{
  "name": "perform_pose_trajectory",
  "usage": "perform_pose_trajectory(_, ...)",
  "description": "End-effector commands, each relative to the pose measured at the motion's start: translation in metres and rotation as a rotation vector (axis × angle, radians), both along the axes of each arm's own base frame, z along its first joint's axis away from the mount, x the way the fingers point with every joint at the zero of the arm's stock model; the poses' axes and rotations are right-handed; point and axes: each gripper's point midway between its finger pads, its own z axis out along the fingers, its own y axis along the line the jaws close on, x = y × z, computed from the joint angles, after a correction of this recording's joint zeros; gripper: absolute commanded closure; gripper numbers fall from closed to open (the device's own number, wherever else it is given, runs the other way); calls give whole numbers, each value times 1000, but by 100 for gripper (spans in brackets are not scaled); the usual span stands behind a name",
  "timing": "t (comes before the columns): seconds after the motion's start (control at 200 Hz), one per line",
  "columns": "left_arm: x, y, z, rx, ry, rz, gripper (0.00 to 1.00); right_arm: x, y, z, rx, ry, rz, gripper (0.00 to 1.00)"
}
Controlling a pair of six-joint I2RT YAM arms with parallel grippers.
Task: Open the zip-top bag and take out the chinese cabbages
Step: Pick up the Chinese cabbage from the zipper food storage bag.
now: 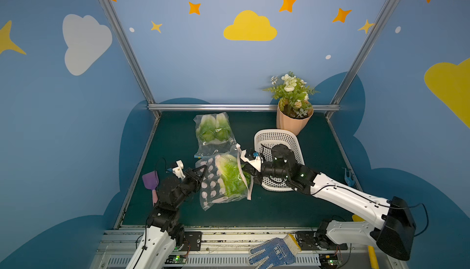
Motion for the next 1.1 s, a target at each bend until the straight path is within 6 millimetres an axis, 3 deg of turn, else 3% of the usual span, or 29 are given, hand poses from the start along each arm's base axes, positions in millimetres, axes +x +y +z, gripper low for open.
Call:
perform_pose_trajectory(0.0, 3, 5, 0, 23, 8, 19, 95, 9, -11, 11, 34, -7, -71, 100)
perform_pose_trajectory(0.586, 5, 21, -16, 50, 63, 92, 95, 50, -67, 11, 67, 3, -426, 100)
perform_pose_trajectory(1.096, 1, 37, -29, 153, 117, 151, 95, 48, -86, 22, 145, 56, -455, 100)
